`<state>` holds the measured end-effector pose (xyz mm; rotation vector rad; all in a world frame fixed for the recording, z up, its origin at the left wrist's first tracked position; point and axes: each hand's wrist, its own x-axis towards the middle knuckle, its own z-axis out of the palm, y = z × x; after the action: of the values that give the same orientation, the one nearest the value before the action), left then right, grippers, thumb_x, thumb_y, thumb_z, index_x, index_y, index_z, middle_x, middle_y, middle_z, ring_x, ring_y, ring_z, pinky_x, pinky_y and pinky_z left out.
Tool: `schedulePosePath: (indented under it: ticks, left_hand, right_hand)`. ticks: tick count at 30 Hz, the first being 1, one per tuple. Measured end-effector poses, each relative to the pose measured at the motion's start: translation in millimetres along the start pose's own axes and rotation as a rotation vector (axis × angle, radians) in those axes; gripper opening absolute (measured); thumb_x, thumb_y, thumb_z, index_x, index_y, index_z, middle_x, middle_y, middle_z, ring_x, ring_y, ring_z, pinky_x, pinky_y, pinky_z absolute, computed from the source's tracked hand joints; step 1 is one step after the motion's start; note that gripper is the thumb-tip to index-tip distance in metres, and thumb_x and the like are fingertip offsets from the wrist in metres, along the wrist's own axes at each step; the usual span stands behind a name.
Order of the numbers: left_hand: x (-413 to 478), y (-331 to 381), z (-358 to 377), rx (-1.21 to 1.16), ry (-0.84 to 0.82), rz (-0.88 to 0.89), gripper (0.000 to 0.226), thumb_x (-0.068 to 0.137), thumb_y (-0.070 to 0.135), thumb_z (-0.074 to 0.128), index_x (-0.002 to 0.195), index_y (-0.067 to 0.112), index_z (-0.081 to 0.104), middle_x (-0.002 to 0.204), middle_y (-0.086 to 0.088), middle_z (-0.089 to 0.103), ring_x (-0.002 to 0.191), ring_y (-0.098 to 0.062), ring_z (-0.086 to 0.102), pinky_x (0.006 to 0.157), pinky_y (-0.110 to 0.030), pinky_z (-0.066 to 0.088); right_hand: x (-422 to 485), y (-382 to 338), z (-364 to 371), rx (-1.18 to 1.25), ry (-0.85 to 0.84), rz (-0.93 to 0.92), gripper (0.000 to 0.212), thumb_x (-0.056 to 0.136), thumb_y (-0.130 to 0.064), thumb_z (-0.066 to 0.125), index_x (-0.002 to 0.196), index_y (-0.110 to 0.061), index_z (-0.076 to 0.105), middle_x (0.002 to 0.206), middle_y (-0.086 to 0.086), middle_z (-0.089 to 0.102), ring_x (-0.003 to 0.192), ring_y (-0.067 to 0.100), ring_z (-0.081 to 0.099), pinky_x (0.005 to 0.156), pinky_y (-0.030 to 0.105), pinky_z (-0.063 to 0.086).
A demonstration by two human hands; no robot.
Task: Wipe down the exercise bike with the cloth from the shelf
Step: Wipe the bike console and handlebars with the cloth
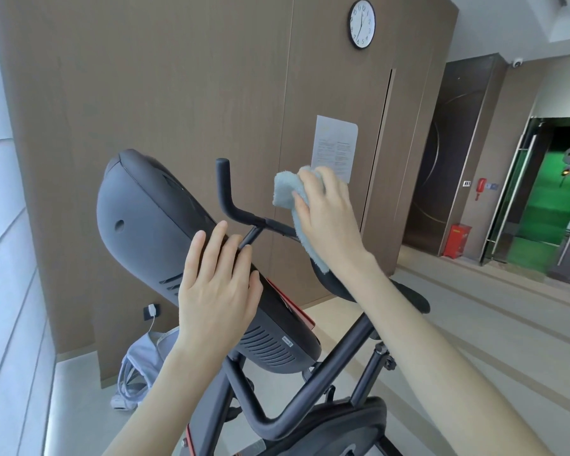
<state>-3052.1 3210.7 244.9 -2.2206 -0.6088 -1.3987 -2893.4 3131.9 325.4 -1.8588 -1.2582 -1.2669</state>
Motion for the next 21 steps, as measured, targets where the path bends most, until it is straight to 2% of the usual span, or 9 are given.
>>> schedulePosePath:
  ticks: [3, 5, 7, 10, 13, 15, 18, 21]
  left_hand:
    - [0.0, -0.7, -0.2, 0.0, -0.003, 0.007, 0.029, 0.09, 0.021, 0.05, 0.103, 0.003, 0.067, 0.115, -0.013, 0.063, 0.129, -0.034, 0.044, 0.116, -0.046, 0.019]
    - [-0.2, -1.1, 0.0, 0.003, -0.003, 0.012, 0.028, 0.09, 0.021, 0.051, 0.104, 0.002, 0.067, 0.115, -0.013, 0.063, 0.13, -0.034, 0.044, 0.116, -0.046, 0.018]
    - [-0.3, -1.5, 0.2, 0.004, -0.004, 0.018, 0.027, 0.089, 0.02, 0.052, 0.104, 0.003, 0.067, 0.115, -0.013, 0.063, 0.13, -0.034, 0.043, 0.116, -0.046, 0.017]
    - [-0.9, -3.2, 1.4, 0.006, 0.002, 0.035, 0.026, 0.089, 0.019, 0.053, 0.103, 0.003, 0.067, 0.115, -0.014, 0.063, 0.13, -0.035, 0.043, 0.116, -0.046, 0.017]
    - [-1.4, -4.8, 2.8, 0.006, 0.015, 0.047, 0.027, 0.089, 0.02, 0.052, 0.104, 0.003, 0.066, 0.115, -0.014, 0.063, 0.129, -0.035, 0.044, 0.116, -0.045, 0.017]
    - [-1.4, -5.3, 3.6, 0.005, 0.023, 0.052, 0.027, 0.089, 0.02, 0.052, 0.104, 0.003, 0.067, 0.115, -0.014, 0.063, 0.129, -0.034, 0.044, 0.117, -0.045, 0.016]
    - [-1.5, -6.0, 5.1, -0.001, 0.038, 0.06, 0.026, 0.088, 0.019, 0.052, 0.103, 0.004, 0.067, 0.114, -0.014, 0.063, 0.128, -0.034, 0.044, 0.116, -0.045, 0.016]
    - [-1.2, -5.0, 5.1, 0.001, 0.033, 0.058, 0.026, 0.089, 0.019, 0.051, 0.103, 0.004, 0.067, 0.115, -0.013, 0.063, 0.129, -0.034, 0.044, 0.116, -0.045, 0.017]
  right_hand:
    - [-37.3, 0.7, 9.6, -0.042, 0.022, 0.03, 0.05, 0.098, -0.016, 0.046, 0.144, -0.004, 0.029, 0.145, 0.027, 0.029, 0.126, 0.039, 0.04, 0.103, 0.039, 0.04]
    - [-74.8, 4.4, 15.9, -0.127, -0.036, 0.019, 0.059, 0.099, -0.021, 0.043, 0.148, -0.003, 0.016, 0.149, 0.03, 0.02, 0.134, 0.04, 0.033, 0.107, 0.041, 0.039]
    - [-106.5, 11.1, 18.4, -0.196, -0.096, -0.001, 0.061, 0.097, -0.023, 0.047, 0.147, -0.002, 0.018, 0.149, 0.031, 0.022, 0.134, 0.04, 0.035, 0.102, 0.043, 0.045]
    - [-112.5, 21.0, 15.4, -0.155, -0.124, -0.037, 0.057, 0.096, -0.026, 0.049, 0.143, -0.001, 0.029, 0.146, 0.031, 0.028, 0.129, 0.042, 0.043, 0.092, 0.045, 0.052]
    - [-83.2, 17.9, 11.0, -0.027, -0.109, -0.037, 0.06, 0.097, -0.031, 0.041, 0.145, -0.003, 0.019, 0.148, 0.031, 0.023, 0.125, 0.043, 0.046, 0.087, 0.044, 0.055]
    - [-56.9, 12.4, 9.6, 0.084, -0.084, 0.016, 0.063, 0.098, -0.033, 0.039, 0.148, -0.007, 0.01, 0.152, 0.028, 0.017, 0.122, 0.041, 0.049, 0.079, 0.036, 0.055]
    - [-20.9, 10.8, 6.1, 0.235, -0.064, 0.064, 0.063, 0.099, -0.033, 0.04, 0.15, -0.016, 0.006, 0.153, 0.016, 0.017, 0.126, 0.028, 0.044, 0.083, 0.028, 0.047]
    - [-7.0, 15.7, 2.0, 0.391, -0.074, 0.109, 0.055, 0.098, -0.037, 0.042, 0.146, -0.026, 0.019, 0.136, -0.003, 0.033, 0.11, -0.004, 0.037, 0.087, 0.025, 0.037]
